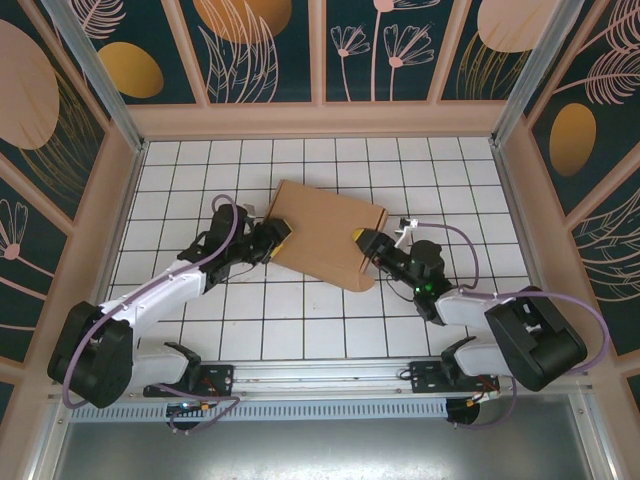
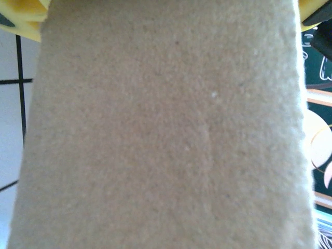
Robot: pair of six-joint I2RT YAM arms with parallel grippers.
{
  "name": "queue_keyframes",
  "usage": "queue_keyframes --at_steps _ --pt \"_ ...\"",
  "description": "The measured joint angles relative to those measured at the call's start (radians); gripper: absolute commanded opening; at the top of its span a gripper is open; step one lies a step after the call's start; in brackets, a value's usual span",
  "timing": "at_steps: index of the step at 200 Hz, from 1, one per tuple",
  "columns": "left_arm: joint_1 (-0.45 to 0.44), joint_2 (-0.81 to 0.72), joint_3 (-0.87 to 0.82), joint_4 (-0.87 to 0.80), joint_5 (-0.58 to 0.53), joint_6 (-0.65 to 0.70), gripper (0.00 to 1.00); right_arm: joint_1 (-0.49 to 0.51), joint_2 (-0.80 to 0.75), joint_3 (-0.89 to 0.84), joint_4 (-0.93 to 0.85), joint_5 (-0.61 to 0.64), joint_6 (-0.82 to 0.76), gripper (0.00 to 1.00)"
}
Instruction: Fold the paper box
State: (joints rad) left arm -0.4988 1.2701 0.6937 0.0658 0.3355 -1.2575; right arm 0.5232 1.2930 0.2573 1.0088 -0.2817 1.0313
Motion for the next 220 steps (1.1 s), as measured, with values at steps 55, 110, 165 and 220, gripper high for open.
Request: queue_keyframes --at_steps 55,110,165,220 --pt "-0.032 0.021 0.045 0.000 -0.004 -0.060 0.56 0.002 -0.025 0.000 0.014 0.054 0.022 0.51" --pt "-0.038 0.018 0.051 0.001 -0.003 -0.072 0.59 0.008 -0.049 -0.007 0.014 0.084 0.022 0.50" --pt "-0.043 0.012 0.051 0.005 -0.009 -0.079 0.61 0.008 -0.040 -0.007 0.041 0.091 0.043 0.49" --pt "-0.063 -0.041 0.051 0.013 -0.107 -0.029 0.62 0.006 0.072 -0.007 0.182 0.063 0.217 0.47"
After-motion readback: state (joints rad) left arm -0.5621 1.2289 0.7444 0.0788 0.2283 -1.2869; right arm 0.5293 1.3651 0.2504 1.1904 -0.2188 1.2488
